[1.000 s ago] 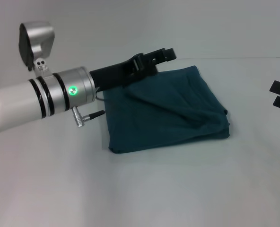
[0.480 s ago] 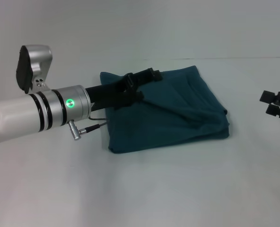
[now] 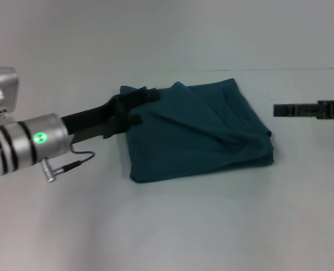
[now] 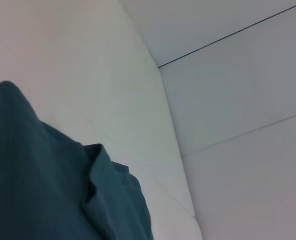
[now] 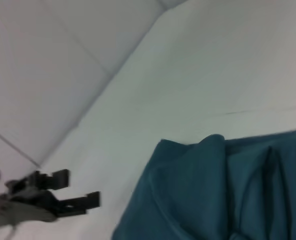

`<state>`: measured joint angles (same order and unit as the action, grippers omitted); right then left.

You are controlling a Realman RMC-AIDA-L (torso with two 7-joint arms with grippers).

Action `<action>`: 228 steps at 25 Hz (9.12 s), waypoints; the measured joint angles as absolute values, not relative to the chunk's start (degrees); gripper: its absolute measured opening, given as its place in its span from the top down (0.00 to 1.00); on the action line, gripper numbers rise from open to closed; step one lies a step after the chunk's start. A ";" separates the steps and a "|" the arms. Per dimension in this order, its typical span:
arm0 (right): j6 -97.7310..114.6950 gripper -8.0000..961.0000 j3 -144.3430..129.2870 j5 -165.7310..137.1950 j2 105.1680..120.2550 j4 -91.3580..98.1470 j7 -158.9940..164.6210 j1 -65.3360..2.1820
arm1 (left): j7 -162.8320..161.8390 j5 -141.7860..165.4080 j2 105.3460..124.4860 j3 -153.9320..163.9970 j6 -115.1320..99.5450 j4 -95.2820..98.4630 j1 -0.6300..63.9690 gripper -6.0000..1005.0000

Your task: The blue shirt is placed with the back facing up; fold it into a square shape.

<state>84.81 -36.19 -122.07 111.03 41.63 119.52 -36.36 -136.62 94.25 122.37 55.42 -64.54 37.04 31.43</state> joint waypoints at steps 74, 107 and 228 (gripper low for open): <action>56.45 0.44 -84.73 -154.59 120.50 46.30 138.66 -54.68 | -111.81 109.16 122.65 33.31 -88.35 51.74 24.47 0.06; 58.86 0.97 -83.20 -161.74 119.88 54.75 152.43 -47.44 | -110.78 107.66 122.61 33.31 -87.24 50.29 24.90 0.05; 44.85 0.75 -84.85 -145.02 120.32 42.00 143.09 -52.43 | -110.19 100.65 121.82 30.23 -86.19 45.88 24.67 0.05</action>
<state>44.85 -84.85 -145.02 120.32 42.00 143.09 -52.43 -110.19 100.65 121.82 30.23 -86.19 45.88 24.67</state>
